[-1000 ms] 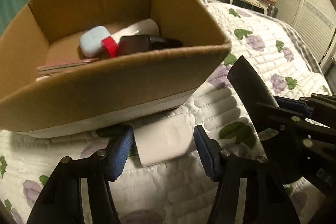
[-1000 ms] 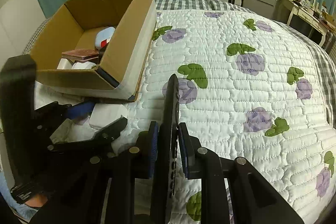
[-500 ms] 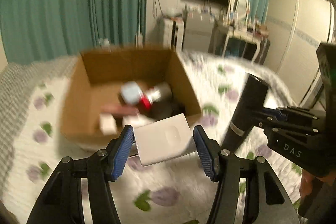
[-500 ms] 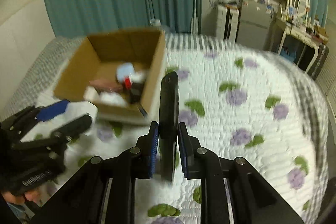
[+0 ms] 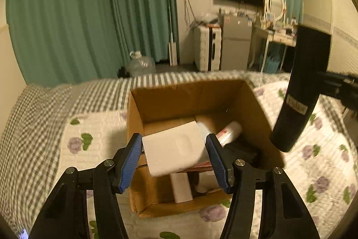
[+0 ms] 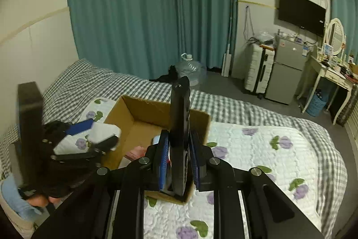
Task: Organize rigid objects
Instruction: 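Lower the white box into the box with the left gripper while the right drops the remote in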
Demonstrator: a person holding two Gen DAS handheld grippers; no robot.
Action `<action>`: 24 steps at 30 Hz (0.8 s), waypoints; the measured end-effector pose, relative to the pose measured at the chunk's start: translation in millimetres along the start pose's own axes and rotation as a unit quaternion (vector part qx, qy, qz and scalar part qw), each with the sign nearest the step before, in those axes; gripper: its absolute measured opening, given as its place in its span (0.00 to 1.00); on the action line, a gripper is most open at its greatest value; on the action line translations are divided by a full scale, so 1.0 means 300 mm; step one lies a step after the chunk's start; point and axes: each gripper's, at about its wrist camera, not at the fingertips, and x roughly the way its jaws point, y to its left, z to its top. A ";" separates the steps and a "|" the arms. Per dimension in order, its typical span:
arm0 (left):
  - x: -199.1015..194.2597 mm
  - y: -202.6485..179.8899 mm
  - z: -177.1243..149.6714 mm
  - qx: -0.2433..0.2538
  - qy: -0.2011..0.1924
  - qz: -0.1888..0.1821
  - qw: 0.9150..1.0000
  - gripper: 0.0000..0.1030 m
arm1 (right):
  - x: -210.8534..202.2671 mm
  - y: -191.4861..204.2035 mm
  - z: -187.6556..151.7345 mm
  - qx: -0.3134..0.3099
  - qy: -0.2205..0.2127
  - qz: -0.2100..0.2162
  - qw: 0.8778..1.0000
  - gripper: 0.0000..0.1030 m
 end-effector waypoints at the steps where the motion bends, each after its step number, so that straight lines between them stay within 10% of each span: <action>1: 0.024 0.000 -0.010 0.000 0.006 -0.001 1.000 0.58 | 0.027 0.003 -0.006 0.000 0.006 0.004 1.000 0.17; 24: -0.021 0.093 -0.010 -0.040 -0.018 0.003 0.999 0.64 | 0.306 0.102 -0.060 -0.038 0.098 0.022 0.994 0.17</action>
